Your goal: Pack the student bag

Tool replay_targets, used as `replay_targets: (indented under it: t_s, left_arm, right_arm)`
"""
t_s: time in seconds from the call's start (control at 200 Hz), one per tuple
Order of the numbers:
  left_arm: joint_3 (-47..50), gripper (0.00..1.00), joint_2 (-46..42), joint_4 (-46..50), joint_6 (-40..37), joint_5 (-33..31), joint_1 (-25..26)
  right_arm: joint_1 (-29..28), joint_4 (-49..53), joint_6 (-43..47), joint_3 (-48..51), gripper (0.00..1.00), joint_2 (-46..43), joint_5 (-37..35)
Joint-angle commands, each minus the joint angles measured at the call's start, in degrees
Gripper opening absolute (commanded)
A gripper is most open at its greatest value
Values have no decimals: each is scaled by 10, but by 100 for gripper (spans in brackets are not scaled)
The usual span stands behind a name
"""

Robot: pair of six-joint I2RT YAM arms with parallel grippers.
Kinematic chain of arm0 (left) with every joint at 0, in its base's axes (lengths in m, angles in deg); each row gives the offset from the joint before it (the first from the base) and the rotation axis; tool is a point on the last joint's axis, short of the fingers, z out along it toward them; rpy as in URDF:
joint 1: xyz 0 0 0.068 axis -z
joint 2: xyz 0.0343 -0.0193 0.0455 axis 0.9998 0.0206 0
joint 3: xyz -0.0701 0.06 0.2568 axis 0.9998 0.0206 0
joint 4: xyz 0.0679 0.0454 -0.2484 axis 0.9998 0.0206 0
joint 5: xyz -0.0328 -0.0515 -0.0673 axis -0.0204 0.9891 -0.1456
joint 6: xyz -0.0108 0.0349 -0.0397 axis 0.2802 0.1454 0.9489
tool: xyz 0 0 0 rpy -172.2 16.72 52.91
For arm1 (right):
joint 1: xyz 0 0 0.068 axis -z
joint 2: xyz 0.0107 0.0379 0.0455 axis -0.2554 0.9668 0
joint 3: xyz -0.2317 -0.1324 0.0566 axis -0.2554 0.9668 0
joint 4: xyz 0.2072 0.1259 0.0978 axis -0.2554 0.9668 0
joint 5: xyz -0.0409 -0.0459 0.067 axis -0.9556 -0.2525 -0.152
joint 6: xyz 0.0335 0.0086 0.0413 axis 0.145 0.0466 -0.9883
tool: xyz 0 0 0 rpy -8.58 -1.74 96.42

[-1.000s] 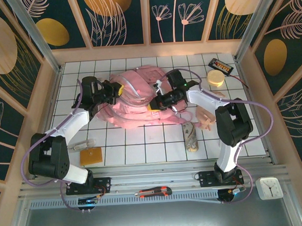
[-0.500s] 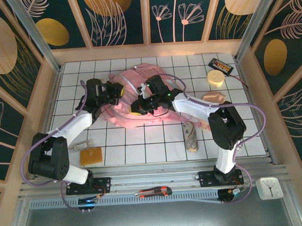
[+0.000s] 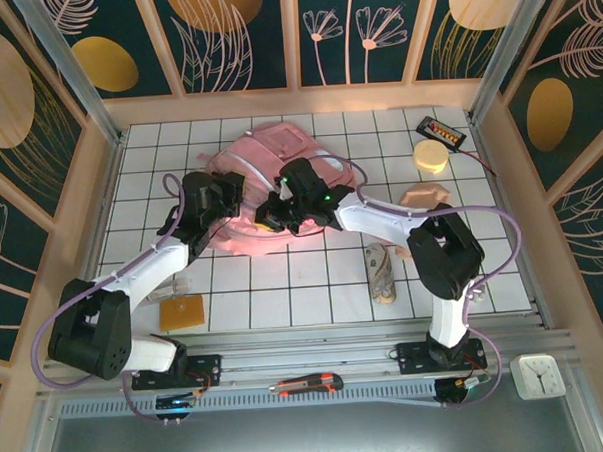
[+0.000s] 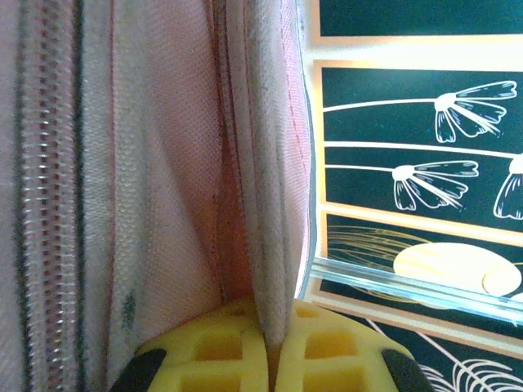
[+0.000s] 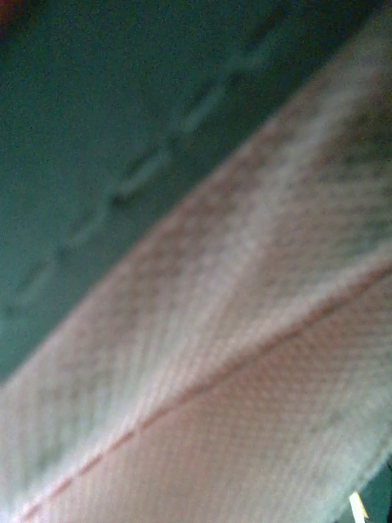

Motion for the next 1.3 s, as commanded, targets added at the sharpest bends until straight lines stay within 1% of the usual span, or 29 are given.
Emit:
replay_targets:
  t_s: [0.0, 0.03, 0.085, 0.095, 0.11, 0.205, 0.245, 0.26, 0.275, 0.35, 0.425, 0.525, 0.631, 0.711, 0.786, 0.836, 0.871, 0.976, 1.056, 1.211, 1.296]
  left_arm:
    - [-16, 36, -44, -1, -16, 88, 43]
    - [-26, 45, -50, 29, -43, 88, 43]
    - [-42, 57, -64, 90, -92, 86, 41]
    - [-43, 62, -67, 99, -98, 85, 41]
    - [-46, 66, -71, 112, -110, 84, 40]
    - [-39, 80, -107, 174, -163, 85, 23]
    - [-30, 89, -120, 193, -177, 95, 10]
    - [-25, 96, -125, 199, -181, 99, 3]
    - [-21, 98, -129, 203, -185, 104, -3]
    - [3, 98, -144, 209, -204, 132, -39]
    - [18, 99, -130, 195, -218, 173, -66]
    - [22, 98, -75, 125, -222, 220, -72]
    - [2, 99, -13, 63, -211, 248, -72]
    - [-19, 92, 25, 44, -208, 256, -72]
    - [-34, 82, 50, 37, -204, 260, -73]
    - [-37, 81, 61, 28, -197, 261, -73]
    - [-37, 77, 66, 19, -191, 261, -73]
    - [-35, 76, 77, -9, -168, 261, -74]
    - [-55, 77, 75, 6, -170, 264, -76]
    - [-110, 78, 61, 91, -196, 270, -80]
    - [-110, 78, 68, 84, -178, 280, -81]
  right_arm:
    - [36, -96, 20, 23, 0, -53, -80]
    - [46, -86, 29, 35, 0, -65, -86]
    - [67, -66, 45, 55, 0, -85, -92]
    - [71, -62, 48, 59, 0, -89, -92]
    - [78, -56, 53, 65, 0, -95, -93]
    - [112, -29, 82, 87, 0, -122, -94]
    - [123, -17, 93, 93, 0, -130, -94]
    - [127, -12, 98, 95, 0, -133, -94]
    - [131, -8, 102, 96, 0, -136, -94]
    - [140, 9, 118, 101, 0, -146, -88]
    - [140, 14, 127, 107, 0, -149, -70]
    - [140, 28, 142, 105, 0, -147, -58]
    - [140, 38, 151, 103, 0, -145, -47]
    - [140, 41, 154, 104, 0, -147, -47]
    - [140, 45, 157, 104, 0, -147, -48]
    - [140, 46, 160, 105, 0, -149, -47]
    - [140, 45, 161, 107, 0, -149, -48]
    - [140, 39, 160, 116, 0, -154, -46]
    - [140, 35, 160, 122, 0, -155, -45]
    - [140, 28, 159, 125, 0, -152, -43]
    - [140, 27, 159, 123, 0, -149, -40]
